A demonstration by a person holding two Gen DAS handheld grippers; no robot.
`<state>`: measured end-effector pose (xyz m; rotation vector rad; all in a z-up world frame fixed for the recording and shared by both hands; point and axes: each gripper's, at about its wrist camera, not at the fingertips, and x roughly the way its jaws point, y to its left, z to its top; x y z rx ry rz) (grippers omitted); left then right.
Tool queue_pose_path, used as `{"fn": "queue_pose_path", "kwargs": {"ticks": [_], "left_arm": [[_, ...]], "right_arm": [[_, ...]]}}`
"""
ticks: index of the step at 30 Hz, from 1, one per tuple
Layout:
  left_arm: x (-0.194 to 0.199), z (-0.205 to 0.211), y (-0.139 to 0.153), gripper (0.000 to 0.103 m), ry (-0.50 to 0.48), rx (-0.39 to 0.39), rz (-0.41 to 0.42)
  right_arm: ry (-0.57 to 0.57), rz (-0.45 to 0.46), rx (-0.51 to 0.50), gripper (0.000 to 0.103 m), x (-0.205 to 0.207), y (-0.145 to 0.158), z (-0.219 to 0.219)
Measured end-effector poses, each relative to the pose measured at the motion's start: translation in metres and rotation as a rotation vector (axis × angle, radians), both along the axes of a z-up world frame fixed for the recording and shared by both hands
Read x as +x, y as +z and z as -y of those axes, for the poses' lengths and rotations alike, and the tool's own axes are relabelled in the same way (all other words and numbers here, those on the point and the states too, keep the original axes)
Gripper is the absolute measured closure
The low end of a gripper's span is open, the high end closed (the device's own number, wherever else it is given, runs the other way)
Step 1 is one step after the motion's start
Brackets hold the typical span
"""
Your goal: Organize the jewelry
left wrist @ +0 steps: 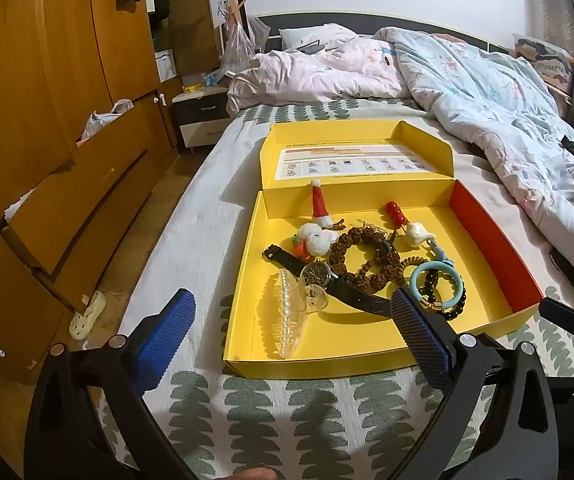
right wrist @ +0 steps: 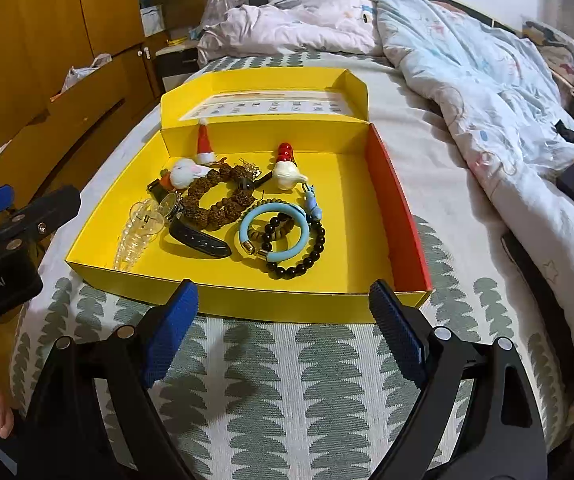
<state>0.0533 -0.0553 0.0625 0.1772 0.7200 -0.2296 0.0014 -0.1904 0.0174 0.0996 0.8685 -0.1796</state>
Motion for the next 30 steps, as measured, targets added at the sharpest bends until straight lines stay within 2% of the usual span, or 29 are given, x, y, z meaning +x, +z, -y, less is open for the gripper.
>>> {"fn": "queue_pose_path", "kwargs": {"ticks": [30], "left_arm": [[0.0006, 0.0006, -0.0050, 0.006, 0.019, 0.000, -0.003]], "right_arm": [[-0.047, -0.003, -0.021, 0.015, -0.0028, 0.0014, 0.0077]]}}
